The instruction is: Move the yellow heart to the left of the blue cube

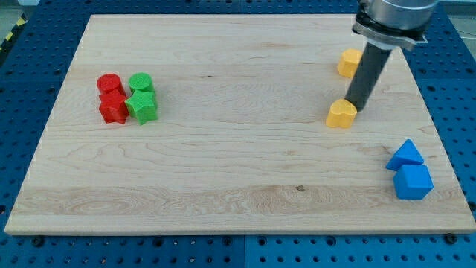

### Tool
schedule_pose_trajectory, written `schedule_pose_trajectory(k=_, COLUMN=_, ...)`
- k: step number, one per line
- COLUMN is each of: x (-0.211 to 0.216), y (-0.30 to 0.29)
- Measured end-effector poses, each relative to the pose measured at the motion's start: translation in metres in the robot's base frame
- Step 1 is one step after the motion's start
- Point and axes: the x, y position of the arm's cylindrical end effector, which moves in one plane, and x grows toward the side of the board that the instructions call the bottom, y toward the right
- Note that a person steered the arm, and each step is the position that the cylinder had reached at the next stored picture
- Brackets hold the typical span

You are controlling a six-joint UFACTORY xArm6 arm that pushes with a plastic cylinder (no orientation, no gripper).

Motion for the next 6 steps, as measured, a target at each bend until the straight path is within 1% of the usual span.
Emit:
schedule_pose_trajectory(k=1, x=-0.019, y=-0.014)
schedule_pose_trajectory(k=2, x=-0.013, y=-0.024)
schedule_pose_trajectory(k=3, x=0.003, y=-0.024)
schedule_pose_trajectory(k=6, x=0.004, y=-0.022)
